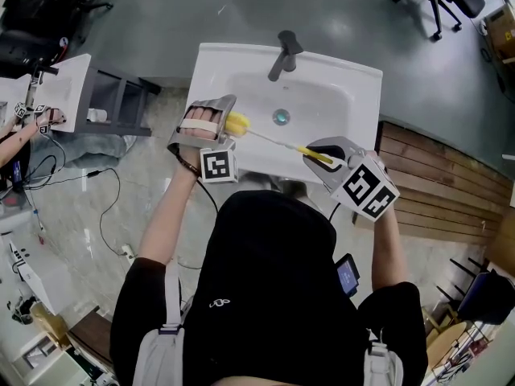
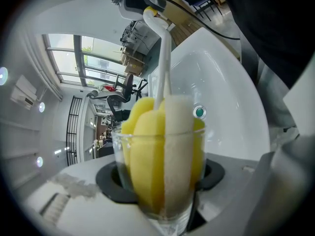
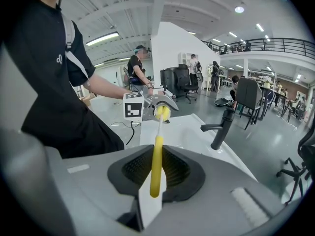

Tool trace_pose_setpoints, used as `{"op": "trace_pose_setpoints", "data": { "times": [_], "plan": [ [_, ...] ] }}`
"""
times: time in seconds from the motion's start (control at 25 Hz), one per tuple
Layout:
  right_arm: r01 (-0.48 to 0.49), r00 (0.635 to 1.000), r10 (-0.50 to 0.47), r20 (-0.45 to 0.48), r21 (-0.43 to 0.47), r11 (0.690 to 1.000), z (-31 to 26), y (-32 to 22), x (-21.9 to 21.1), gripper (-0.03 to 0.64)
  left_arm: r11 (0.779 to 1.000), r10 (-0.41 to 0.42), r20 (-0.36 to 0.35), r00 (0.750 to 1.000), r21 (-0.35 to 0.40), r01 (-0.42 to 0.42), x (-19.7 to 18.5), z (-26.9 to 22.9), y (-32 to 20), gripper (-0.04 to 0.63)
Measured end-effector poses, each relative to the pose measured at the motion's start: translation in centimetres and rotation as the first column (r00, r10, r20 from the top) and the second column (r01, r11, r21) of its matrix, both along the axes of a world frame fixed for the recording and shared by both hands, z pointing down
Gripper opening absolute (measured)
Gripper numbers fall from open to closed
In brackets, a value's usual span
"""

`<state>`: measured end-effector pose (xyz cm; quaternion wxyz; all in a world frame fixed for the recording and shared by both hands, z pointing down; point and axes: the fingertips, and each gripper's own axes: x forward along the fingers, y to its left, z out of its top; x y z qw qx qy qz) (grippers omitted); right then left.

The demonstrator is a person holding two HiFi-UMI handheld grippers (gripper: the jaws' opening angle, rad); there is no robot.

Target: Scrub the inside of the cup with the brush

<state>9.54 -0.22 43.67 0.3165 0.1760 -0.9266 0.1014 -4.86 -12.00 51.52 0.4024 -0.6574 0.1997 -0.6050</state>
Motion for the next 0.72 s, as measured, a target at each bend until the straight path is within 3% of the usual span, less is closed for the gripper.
{"op": "trace_pose_setpoints", "data": {
  "times": [0.44,0.72],
  "plan": [
    [-0.089,0.995,0.090,0.034,-0.031,0.996,-0.1,2.3,4.3,0.054,0.996,-0.091,-0.050,0.995,0.016,0.092,-3.3,-0.7,-0.8,0.275],
    [-0.210,0.977,0.212,0.036,-0.056,0.976,1.0,2.8,7.0,0.054,0.982,-0.189,-0.186,0.964,-0.055,0.182,-3.8,-0.8,-0.6,0.275]
  ]
}}
